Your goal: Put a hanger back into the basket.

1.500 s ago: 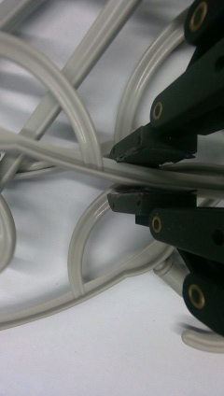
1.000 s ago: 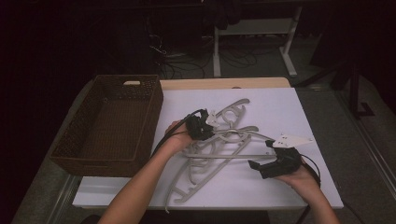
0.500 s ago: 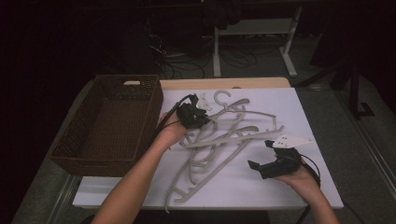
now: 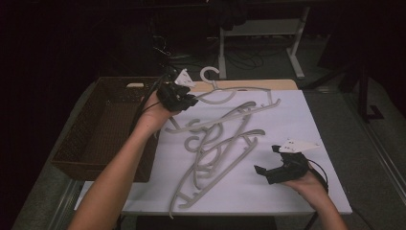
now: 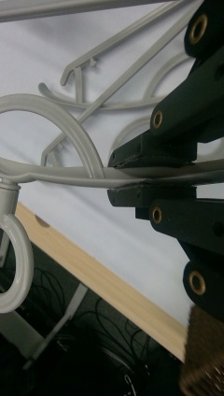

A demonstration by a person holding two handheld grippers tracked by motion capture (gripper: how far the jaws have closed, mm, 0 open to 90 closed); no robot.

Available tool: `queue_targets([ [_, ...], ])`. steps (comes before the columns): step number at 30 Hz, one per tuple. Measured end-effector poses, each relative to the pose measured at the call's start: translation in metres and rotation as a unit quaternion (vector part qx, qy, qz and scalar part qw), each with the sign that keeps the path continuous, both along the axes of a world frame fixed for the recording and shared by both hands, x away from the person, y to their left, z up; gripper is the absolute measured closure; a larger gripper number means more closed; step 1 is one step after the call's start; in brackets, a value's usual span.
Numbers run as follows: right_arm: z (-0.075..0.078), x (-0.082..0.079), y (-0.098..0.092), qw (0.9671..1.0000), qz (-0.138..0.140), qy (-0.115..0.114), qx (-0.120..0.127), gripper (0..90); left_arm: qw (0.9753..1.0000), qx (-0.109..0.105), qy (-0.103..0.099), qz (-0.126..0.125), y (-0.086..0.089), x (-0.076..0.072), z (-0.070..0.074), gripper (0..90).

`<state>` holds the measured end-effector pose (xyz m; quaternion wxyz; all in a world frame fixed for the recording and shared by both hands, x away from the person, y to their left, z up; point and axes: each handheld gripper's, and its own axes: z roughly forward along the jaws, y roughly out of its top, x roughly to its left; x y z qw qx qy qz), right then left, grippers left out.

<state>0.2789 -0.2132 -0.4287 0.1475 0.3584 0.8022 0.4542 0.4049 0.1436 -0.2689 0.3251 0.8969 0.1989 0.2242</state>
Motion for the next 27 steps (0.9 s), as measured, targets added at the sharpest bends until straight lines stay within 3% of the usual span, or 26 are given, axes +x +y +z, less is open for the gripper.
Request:
queue_targets([
  [7, -0.013, -0.007, -0.004, 0.9999, -0.01, 0.009, 0.009, 0.0, 0.9994, -0.013, -0.004, 0.032, 0.045, -0.002, 0.019, 81.5],
  [12, -0.02, -0.007, -0.005, 0.9998, -0.012, 0.015, 0.008, 0.0, 0.9984, -0.02, -0.008, 0.052, 0.071, -0.003, 0.023, 81.5],
  [13, -0.02, -0.007, -0.004, 0.9998, -0.012, 0.013, 0.007, 0.0, 0.9977, -0.024, -0.01, 0.063, 0.084, -0.003, 0.025, 81.5],
  [16, -0.021, -0.007, -0.003, 0.9998, -0.012, 0.015, 0.004, 0.0, 0.9967, -0.027, -0.012, 0.076, 0.102, -0.003, 0.026, 81.5],
  [17, -0.021, -0.006, -0.003, 0.9998, -0.011, 0.015, 0.003, 0.0, 0.9967, -0.027, -0.012, 0.076, 0.102, -0.003, 0.026, 81.5],
  [23, -0.021, -0.006, -0.002, 0.9999, -0.011, 0.013, 0.002, 0.0, 0.9935, -0.026, -0.019, 0.109, 0.136, -0.005, 0.027, 81.5],
  [27, -0.021, -0.007, -0.002, 0.9998, -0.013, 0.014, 0.0, 0.0, 0.9893, -0.02, -0.023, 0.142, 0.169, -0.007, 0.023, 81.5],
])
